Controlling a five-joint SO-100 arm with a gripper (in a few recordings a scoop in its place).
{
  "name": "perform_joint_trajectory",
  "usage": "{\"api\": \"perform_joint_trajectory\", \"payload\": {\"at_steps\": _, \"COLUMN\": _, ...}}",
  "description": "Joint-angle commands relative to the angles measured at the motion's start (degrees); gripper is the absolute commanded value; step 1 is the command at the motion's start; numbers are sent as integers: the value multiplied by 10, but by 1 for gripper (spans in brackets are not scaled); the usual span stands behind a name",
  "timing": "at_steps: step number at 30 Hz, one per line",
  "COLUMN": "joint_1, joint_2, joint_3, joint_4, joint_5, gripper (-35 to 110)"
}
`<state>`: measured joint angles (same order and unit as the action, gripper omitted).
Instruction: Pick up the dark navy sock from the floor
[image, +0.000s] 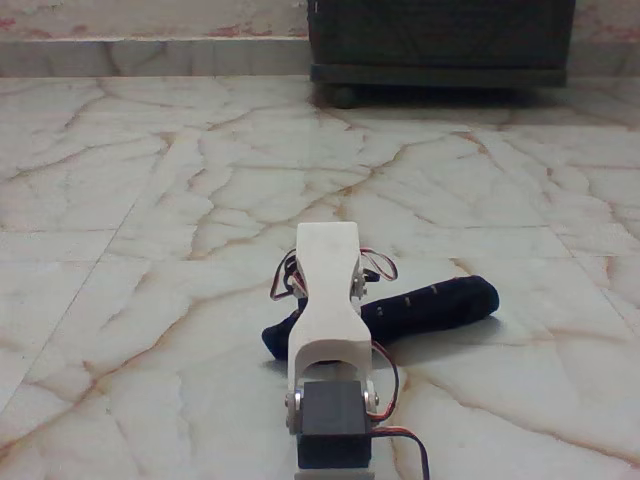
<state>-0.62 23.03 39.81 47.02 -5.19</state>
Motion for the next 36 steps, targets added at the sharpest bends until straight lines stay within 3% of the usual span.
{"api": "perform_joint_trajectory", "payload": {"at_steps": 1, "joint_1": 6, "joint_2": 5, "joint_3": -14, "joint_4": -8, "joint_5": -18, "gripper": 1}}
{"api": "perform_joint_trajectory", "payload": {"at_steps": 5, "joint_1": 8, "joint_2": 55, "joint_3": 41, "joint_4": -13, "joint_5": -4, "gripper": 0}}
{"api": "perform_joint_trajectory", "payload": {"at_steps": 11, "joint_1": 3, "joint_2": 200, "joint_3": 275, "joint_4": -132, "joint_5": -15, "gripper": 0}}
{"api": "perform_joint_trajectory", "payload": {"at_steps": 14, "joint_1": 5, "joint_2": 229, "joint_3": 313, "joint_4": -146, "joint_5": -25, "gripper": 0}}
{"api": "perform_joint_trajectory", "payload": {"at_steps": 21, "joint_1": 8, "joint_2": 375, "joint_3": 477, "joint_4": -149, "joint_5": -69, "gripper": 0}}
{"api": "perform_joint_trajectory", "payload": {"at_steps": 27, "joint_1": 35, "joint_2": 451, "joint_3": 488, "joint_4": -98, "joint_5": -95, "gripper": 0}}
{"api": "perform_joint_trajectory", "payload": {"at_steps": 32, "joint_1": 50, "joint_2": 641, "joint_3": 725, "joint_4": -243, "joint_5": -192, "gripper": 0}}
{"api": "perform_joint_trajectory", "payload": {"at_steps": 36, "joint_1": 54, "joint_2": 761, "joint_3": 871, "joint_4": -303, "joint_5": -252, "gripper": 0}}
